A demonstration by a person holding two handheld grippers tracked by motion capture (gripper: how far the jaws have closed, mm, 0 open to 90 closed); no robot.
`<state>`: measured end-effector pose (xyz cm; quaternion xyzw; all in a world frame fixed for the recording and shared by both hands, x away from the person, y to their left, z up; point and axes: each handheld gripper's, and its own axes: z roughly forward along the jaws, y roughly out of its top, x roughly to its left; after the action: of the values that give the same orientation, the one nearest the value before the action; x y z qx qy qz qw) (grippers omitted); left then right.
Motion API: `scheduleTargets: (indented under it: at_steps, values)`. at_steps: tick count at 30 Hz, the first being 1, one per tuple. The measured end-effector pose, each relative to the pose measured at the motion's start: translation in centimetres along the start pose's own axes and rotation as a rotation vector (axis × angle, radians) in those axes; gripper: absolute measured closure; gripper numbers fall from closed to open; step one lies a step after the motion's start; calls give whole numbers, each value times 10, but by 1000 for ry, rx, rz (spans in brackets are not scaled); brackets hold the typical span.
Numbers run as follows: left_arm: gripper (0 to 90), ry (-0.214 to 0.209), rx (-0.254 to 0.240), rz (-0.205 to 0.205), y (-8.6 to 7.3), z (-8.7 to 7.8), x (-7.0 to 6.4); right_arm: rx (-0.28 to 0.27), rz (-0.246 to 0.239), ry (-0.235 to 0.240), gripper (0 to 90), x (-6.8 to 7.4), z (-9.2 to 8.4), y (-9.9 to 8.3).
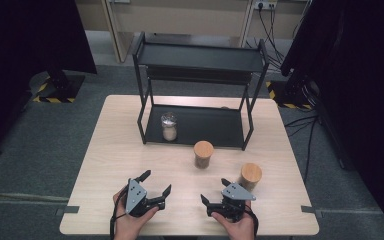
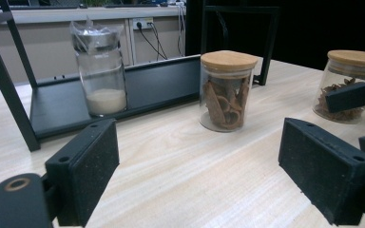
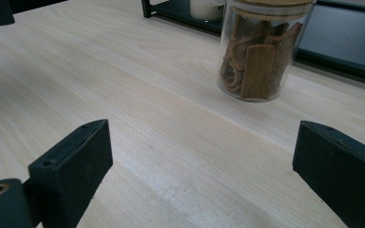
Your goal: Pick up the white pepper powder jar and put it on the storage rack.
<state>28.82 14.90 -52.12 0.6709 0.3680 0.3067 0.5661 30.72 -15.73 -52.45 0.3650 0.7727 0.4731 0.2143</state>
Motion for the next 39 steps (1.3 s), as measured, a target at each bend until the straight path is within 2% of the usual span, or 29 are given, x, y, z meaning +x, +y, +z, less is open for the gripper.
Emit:
scheduleTargets:
  at_steps: [15, 31, 39]
  values:
    - [129, 18, 12, -15, -11, -2, 3, 0, -2, 0, 64, 0, 0, 0]
    - [122, 16, 17, -2, -11, -2, 2, 0, -1, 1, 64, 0, 0, 0]
    - [120, 12, 15, -11, -12, -2, 3, 0, 7, 1, 64, -1, 0, 0]
